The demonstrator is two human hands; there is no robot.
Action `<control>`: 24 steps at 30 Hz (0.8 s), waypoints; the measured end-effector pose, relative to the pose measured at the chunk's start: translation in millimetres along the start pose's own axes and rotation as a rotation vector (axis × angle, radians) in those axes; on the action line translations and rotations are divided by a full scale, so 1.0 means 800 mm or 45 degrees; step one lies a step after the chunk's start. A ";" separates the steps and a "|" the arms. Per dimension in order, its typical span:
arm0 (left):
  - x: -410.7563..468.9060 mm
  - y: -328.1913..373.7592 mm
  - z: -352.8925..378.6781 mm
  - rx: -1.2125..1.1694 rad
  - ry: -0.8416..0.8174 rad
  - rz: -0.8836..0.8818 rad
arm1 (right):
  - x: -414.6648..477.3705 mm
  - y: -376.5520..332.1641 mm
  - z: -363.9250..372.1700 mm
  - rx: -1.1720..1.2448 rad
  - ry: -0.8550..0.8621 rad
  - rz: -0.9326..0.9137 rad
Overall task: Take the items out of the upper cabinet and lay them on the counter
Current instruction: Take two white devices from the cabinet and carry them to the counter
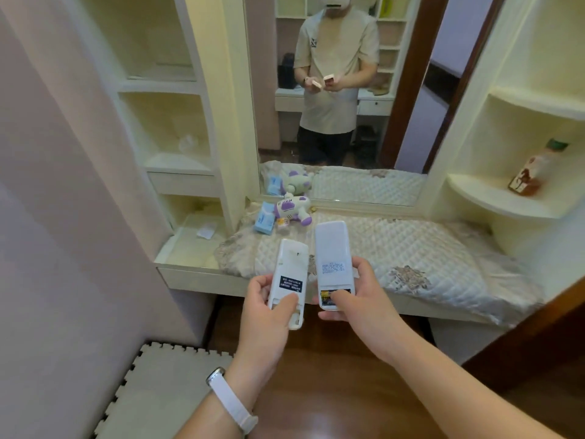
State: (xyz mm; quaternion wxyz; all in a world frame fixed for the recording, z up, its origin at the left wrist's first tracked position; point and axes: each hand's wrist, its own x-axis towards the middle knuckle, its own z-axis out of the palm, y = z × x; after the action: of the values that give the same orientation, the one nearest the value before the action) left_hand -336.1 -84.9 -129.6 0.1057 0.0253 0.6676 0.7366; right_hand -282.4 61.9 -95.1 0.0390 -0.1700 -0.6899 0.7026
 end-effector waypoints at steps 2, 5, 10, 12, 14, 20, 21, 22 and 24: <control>0.039 -0.002 0.004 -0.029 -0.050 -0.025 | 0.027 -0.002 -0.001 -0.014 0.045 -0.001; 0.090 -0.008 0.020 -0.022 -0.111 -0.022 | 0.063 0.002 -0.009 -0.002 0.139 0.008; 0.141 -0.017 0.061 0.008 -0.220 -0.067 | 0.101 0.015 -0.042 0.033 0.292 0.059; 0.159 -0.023 0.081 0.020 -0.260 -0.100 | 0.119 0.021 -0.061 0.044 0.343 0.076; 0.179 -0.031 0.102 0.049 -0.276 -0.113 | 0.139 0.029 -0.082 0.070 0.385 0.095; 0.241 -0.052 0.167 0.144 -0.231 -0.118 | 0.218 0.054 -0.145 0.170 0.368 0.167; 0.253 -0.056 0.177 0.167 -0.212 -0.125 | 0.236 0.058 -0.157 0.177 0.356 0.178; 0.267 -0.061 0.188 0.190 -0.188 -0.139 | 0.253 0.061 -0.170 0.171 0.336 0.189; 0.294 -0.069 0.210 0.213 -0.136 -0.183 | 0.288 0.065 -0.196 0.142 0.277 0.210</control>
State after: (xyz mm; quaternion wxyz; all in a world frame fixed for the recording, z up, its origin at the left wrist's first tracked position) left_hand -528.8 129.0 -190.7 0.1912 0.0255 0.7202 0.6665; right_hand -443.5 276.1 -187.6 0.0653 -0.2988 -0.6253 0.7180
